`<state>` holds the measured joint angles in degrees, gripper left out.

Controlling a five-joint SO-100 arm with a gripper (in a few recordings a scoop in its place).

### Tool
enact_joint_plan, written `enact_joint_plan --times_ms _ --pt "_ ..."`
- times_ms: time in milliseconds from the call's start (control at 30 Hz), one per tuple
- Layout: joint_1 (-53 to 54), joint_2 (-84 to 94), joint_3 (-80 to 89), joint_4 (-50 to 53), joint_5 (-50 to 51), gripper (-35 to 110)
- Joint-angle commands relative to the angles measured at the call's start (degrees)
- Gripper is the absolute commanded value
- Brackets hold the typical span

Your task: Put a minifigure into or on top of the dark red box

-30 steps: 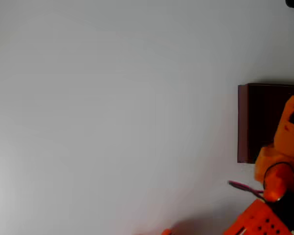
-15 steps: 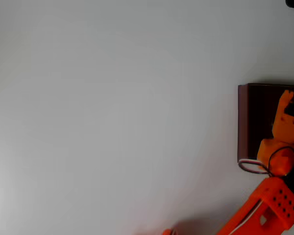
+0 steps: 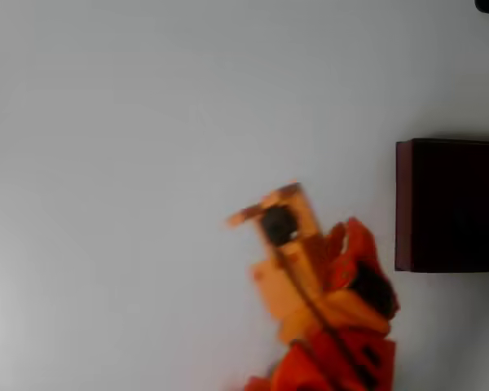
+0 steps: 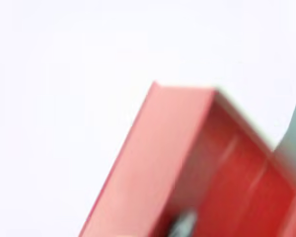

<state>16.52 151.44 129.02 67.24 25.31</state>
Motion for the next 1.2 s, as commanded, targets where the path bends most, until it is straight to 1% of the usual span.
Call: enact_joint_plan --times_ms 0,67,133,167,233,367,500,600,800,967,1167 --pt "-13.01 16.79 5.1 4.66 -6.86 0" --pt "-20.83 26.28 10.11 6.5 -11.07 0" --pt "-27.33 38.41 16.52 8.44 -12.74 0" --pt "-30.32 40.78 18.19 9.67 -13.45 0" --pt "-37.62 40.34 20.3 9.14 -16.52 0" --pt "-46.76 40.52 25.58 9.23 -19.78 0" --pt "-53.17 42.01 29.44 11.51 -22.32 0" --pt "-55.55 43.86 33.66 12.13 -26.02 0" --pt "-57.04 43.86 40.34 8.79 -25.05 0" --pt "-57.3 43.86 45.88 2.46 -23.64 0" --pt "-56.51 43.86 45.44 4.22 -23.12 0"
